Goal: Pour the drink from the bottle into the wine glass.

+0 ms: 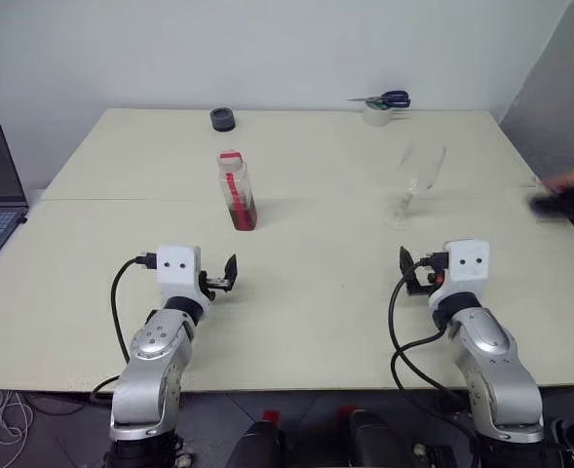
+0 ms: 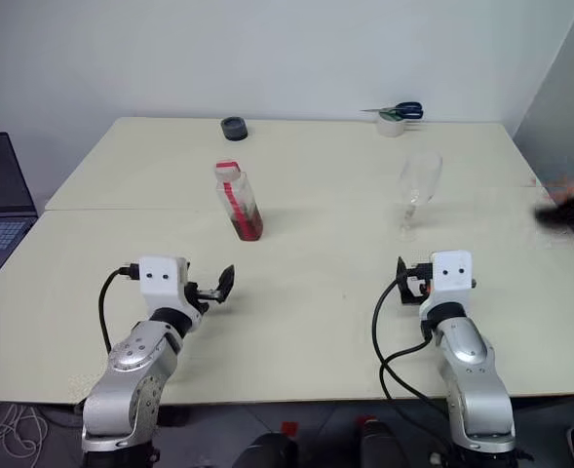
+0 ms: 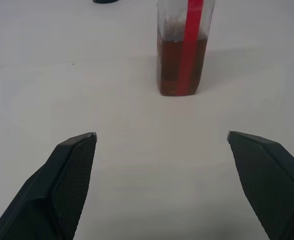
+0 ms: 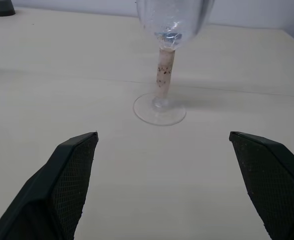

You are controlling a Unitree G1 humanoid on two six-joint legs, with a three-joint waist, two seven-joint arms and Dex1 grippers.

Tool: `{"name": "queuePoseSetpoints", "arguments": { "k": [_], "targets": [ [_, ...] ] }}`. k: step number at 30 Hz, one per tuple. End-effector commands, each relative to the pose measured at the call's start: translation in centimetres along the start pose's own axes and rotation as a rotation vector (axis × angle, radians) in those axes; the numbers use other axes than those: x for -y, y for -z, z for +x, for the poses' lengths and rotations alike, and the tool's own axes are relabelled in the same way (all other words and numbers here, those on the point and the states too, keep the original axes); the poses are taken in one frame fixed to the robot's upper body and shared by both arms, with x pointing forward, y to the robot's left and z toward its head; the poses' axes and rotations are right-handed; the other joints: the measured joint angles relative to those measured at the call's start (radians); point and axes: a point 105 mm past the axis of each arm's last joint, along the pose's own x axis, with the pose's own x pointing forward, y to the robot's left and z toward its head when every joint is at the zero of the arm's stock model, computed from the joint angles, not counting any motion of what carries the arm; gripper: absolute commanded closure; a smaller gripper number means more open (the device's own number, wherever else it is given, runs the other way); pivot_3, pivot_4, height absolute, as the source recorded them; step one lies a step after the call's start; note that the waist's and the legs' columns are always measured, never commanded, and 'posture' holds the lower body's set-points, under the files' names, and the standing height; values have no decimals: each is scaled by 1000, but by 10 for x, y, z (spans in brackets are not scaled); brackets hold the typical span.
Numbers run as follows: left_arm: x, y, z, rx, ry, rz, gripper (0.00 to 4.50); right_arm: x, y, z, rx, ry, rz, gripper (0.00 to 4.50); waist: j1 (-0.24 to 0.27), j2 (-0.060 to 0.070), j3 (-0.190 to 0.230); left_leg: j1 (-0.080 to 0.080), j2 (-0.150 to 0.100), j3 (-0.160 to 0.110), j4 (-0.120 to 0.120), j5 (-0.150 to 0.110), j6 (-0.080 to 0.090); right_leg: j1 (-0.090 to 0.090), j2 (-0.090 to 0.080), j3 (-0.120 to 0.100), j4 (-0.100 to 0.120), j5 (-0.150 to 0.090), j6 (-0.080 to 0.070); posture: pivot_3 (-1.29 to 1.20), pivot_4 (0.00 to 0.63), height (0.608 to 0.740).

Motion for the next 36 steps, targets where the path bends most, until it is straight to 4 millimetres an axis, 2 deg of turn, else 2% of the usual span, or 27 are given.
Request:
{"name": "queuePoseSetpoints", "arguments": {
  "k": [1,8,15,28,33,34,36],
  "targets": [
    [-4,-21,-5,79,2,11,21,-2,-19,-8,78,13,-9,0,0,0,0,0,0,0,0,0,0,0,0,0,0,0,0,0,150,740],
    [3,-29,0,106,13,1,21,6,-16,-6,70,38,-13,0,0,0,0,0,0,0,0,0,0,0,0,0,0,0,0,0,150,740],
    [7,-28,-1,104,22,3,21,5,-16,-5,69,32,-13,0,-1,0,0,0,0,1,0,0,0,0,0,0,0,0,0,0,150,740],
    [2,-33,5,106,2,13,21,5,-15,-1,74,26,-15,0,0,0,0,0,0,1,0,0,0,0,0,0,0,0,0,0,150,740],
    [2,-36,18,108,8,17,21,3,-25,15,96,-84,-16,0,-1,0,0,0,0,1,0,0,0,0,1,0,0,0,0,0,150,740],
    [1,-38,21,112,7,21,21,-1,-31,18,111,-139,-5,0,-2,0,0,0,0,1,0,0,0,0,1,0,0,0,0,0,150,740],
    [2,-41,25,125,12,27,21,-23,-55,19,174,-362,78,0,-4,0,0,0,0,1,0,0,0,0,1,0,0,0,0,0,150,740]
  ]
}}
